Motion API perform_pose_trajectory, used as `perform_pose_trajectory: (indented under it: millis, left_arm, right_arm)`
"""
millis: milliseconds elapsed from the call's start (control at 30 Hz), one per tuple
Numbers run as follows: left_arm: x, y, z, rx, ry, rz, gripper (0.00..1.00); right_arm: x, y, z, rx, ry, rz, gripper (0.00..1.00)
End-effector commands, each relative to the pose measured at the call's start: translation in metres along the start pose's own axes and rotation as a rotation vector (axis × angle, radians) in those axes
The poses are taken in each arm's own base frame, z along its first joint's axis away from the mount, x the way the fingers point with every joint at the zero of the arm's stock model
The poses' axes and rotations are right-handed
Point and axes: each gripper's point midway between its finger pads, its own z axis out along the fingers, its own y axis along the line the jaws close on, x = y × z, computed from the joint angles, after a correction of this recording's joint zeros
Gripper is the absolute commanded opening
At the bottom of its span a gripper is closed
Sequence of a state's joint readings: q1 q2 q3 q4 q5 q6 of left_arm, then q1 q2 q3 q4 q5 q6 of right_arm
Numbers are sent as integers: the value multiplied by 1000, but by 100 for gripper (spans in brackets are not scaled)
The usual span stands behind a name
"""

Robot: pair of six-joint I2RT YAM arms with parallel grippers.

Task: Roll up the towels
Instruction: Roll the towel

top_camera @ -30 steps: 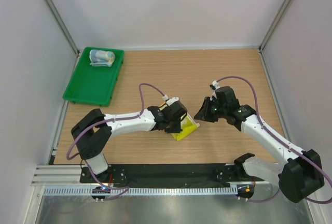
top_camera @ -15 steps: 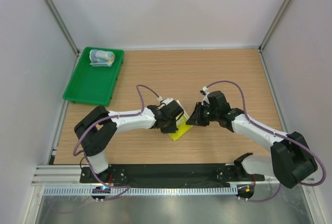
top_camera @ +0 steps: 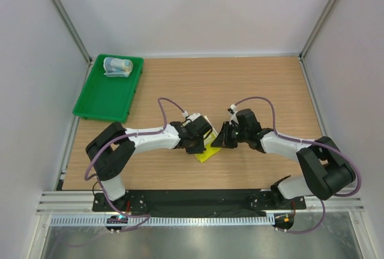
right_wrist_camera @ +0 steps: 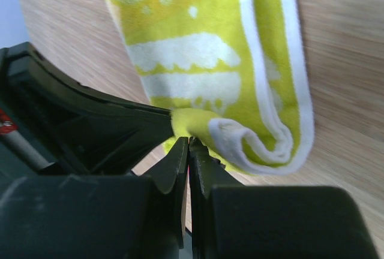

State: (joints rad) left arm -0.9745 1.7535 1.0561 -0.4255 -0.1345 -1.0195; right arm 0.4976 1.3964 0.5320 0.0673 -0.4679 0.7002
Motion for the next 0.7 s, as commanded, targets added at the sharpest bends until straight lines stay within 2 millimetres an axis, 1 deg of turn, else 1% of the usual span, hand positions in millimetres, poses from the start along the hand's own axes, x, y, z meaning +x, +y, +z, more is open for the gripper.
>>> perform_pose_trajectory:
  millis: [0,67,133,233,300,367,400,433,567,667]
  left_arm:
    - [8,20,10,-69,22,26,0]
    - [8,20,11,-70,23,29,0]
    - [8,18,10,-65,22,32,0]
    - [6,19,6,-61,15,29,0]
    - [6,19,5,-60,11,27,0]
    - [6,23,2,-66,8,25,0]
    - [6,23,2,-66,8,24,0]
    - [7,25,3,-69,11,21,0]
    - [10,27,3,-70,18,19,0]
    - [12,28,2,-69,24,14,0]
  right_arm:
    - [-14,33,-2,-136,-41,-39,8]
    - [-15,38,-1,-163,-36,-25,8]
    - [-14,36,1,-158,-33,-24,8]
    - [-14,23,5,-105,-37,-22,7]
    - [-14,6,6,-63,-33,-2,6]
    - [-17,-5,6,-51,-40,24,5]
    - [-14,-13,8,-36,-32,42,5]
    - [-19,-21,6,-24,-44,64,5]
    - [-21,-38,7,-2,-46,105,4]
    - [-20,-44,9,7,-39,114,3]
